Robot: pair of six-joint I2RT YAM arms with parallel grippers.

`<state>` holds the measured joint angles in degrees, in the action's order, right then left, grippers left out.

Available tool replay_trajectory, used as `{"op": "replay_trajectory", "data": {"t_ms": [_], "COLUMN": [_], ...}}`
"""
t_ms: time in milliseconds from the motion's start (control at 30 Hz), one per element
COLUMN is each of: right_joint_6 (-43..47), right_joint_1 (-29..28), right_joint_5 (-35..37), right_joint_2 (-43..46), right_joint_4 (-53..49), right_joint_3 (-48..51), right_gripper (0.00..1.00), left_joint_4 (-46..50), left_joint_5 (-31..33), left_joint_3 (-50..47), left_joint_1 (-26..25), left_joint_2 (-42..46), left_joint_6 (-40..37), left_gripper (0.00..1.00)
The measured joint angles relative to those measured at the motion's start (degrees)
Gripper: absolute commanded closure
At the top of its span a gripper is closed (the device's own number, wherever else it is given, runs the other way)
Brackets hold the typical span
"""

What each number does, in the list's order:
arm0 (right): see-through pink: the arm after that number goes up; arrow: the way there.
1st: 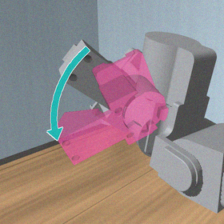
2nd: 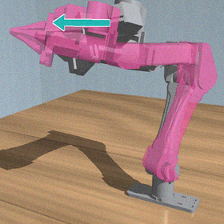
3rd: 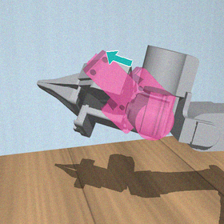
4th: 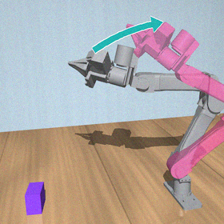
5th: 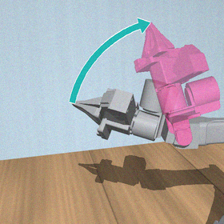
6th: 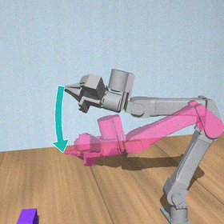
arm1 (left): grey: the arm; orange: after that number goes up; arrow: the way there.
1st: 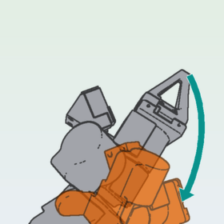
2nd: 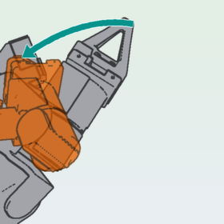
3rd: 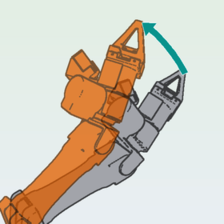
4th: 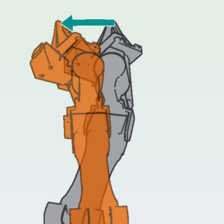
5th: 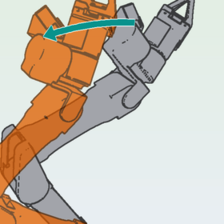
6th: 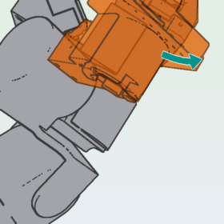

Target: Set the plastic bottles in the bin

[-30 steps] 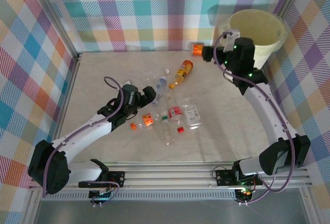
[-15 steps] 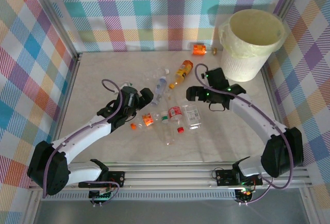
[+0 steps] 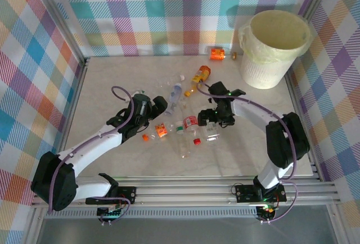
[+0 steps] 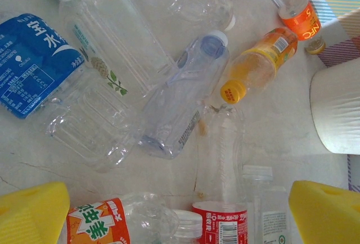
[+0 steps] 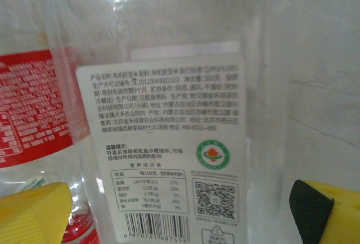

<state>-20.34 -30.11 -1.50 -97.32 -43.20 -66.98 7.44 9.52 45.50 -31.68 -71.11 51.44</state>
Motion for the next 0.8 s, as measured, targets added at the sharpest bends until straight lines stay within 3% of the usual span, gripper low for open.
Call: {"op": "replay_trajectory", "data": {"t_ms": [533, 800], "right_joint_6": [-1.66, 2.21], "right_joint_1": [-1.03, -0.98], "right_joint_5": [11.61, 11.39], "right_joint_2": [-1.62, -1.88], "right_joint_4": [0.0, 0.7], "right_joint_3": [0.31, 0.74], "right_gripper": [0.0, 0.01], "left_joint_4": [0.17, 0.17], "left_joint_5": [0.0, -0.17], "left_joint_3": [0.0, 0.02], "left_joint_1": [0.02, 0.02], "left_joint_2": [-0.57, -1.2], "left_joint_6": [-0.02, -0.02], "left_gripper": [0.0, 0.0]}}
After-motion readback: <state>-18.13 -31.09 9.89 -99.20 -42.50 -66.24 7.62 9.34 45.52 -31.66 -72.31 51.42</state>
